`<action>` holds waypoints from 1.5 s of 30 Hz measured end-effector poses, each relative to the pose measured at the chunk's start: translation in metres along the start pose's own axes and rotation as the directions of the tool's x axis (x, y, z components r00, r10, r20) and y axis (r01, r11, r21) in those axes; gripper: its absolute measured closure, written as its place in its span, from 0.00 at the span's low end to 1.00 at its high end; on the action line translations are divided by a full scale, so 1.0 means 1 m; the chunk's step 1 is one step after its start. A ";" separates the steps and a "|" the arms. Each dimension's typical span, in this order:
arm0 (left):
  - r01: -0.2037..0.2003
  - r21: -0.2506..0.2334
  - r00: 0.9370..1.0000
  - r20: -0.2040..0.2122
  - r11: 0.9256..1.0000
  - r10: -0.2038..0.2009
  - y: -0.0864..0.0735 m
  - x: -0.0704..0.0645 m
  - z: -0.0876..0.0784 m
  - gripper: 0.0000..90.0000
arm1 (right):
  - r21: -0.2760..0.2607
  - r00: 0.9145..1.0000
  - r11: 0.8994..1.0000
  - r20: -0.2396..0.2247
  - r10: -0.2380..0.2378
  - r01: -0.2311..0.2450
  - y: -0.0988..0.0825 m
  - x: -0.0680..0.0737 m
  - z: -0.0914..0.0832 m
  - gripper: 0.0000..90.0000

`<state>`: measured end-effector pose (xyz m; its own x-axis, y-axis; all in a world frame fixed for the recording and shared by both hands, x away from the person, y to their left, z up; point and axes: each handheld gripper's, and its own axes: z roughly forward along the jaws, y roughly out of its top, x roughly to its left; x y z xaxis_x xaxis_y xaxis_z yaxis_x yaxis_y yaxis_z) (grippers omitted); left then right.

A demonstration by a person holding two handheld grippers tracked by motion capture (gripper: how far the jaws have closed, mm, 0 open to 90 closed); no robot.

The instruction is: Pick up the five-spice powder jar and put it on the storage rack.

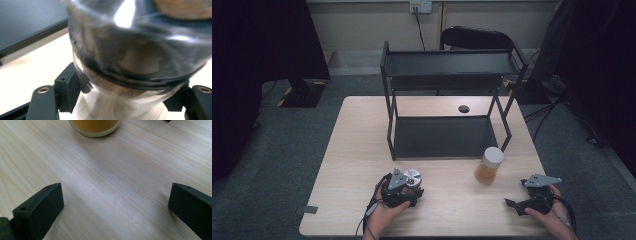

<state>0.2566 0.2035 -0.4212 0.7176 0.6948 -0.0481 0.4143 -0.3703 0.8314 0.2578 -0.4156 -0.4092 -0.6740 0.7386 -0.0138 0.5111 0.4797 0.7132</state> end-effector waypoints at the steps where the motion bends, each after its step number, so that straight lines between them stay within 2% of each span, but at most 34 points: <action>1: -0.006 0.001 1.000 -0.007 1.000 0.006 0.001 -0.002 0.000 0.34 | 0.000 1.000 1.000 0.000 0.000 0.000 0.000 0.000 0.000 0.00; 4: -0.026 0.004 0.999 -0.018 1.000 0.026 0.002 -0.006 0.000 0.34 | 0.000 1.000 1.000 0.000 0.000 0.000 0.000 0.000 0.000 0.00; 9: -0.034 0.007 0.999 -0.011 0.999 0.034 0.004 -0.008 0.002 0.35 | 0.000 1.000 1.000 0.000 0.000 0.000 0.000 0.000 0.000 0.00; 15: -0.012 0.001 1.000 0.000 1.000 0.012 0.005 -0.007 0.003 0.35 | 0.000 1.000 1.000 0.000 0.000 0.000 0.000 0.000 0.000 0.00; 26: 0.002 0.012 1.000 0.013 1.000 -0.002 0.024 -0.002 -0.002 0.35 | 0.000 1.000 1.000 0.000 0.000 0.000 0.000 0.000 0.000 0.00; 29: -0.012 0.028 1.000 0.008 1.000 0.011 0.032 -0.002 -0.002 0.35 | 0.000 1.000 1.000 0.000 0.000 0.000 0.000 0.000 0.000 0.00; 45: -0.012 0.017 0.999 0.031 1.000 0.012 0.056 0.005 -0.002 0.35 | 0.000 1.000 1.000 0.000 0.000 0.000 0.000 0.000 0.000 0.00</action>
<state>0.2828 0.1876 -0.3734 0.7395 0.6709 -0.0559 0.4153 -0.3893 0.8221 0.2578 -0.4156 -0.4092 -0.6739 0.7387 -0.0135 0.5113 0.4795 0.7132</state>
